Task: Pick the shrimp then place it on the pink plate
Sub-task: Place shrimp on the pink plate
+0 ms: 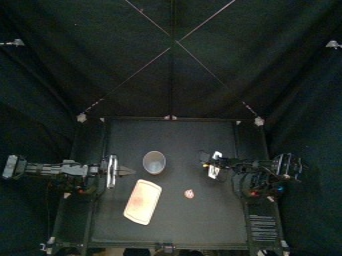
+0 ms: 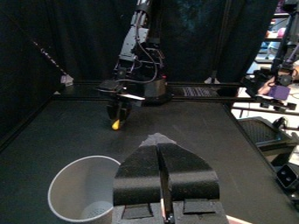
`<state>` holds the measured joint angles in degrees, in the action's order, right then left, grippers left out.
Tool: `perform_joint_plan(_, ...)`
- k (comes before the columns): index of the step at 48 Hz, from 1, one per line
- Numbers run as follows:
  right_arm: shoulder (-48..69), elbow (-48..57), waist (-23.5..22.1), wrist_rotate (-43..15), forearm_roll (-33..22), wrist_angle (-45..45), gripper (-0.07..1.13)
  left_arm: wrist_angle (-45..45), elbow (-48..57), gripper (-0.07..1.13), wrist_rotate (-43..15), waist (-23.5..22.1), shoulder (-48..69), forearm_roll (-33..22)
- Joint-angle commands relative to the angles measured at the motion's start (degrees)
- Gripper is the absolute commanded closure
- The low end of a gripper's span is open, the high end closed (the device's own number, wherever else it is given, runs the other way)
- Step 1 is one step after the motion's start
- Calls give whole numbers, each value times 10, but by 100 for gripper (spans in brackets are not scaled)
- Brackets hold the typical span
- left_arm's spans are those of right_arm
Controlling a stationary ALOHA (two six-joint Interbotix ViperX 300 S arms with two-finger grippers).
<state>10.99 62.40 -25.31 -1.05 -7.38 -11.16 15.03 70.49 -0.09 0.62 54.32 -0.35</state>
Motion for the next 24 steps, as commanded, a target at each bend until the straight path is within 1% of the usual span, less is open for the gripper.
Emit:
perform_joint_plan(1, 2, -5, 0, -2, 1, -2, 47, 5, -8, 104, -1, 2, -3, 0)
perform_joint_plan(5, 9, -13, 7, -4, 3, -5, 47, 5, -7, 104, -1, 2, -3, 0)
perform_joint_plan(9, 25, -31, 31, -4, 11, -12, 47, 5, -6, 104, -1, 1, -2, 0)
perform_joint_plan(17, 58, -94, 113, -4, 45, -11, 47, 5, -7, 104, -1, 2, -3, 0)
perform_joint_plan(24, 48, -154, 187, -4, 69, 12, 48, 9, -7, 104, -2, 11, -3, 0)
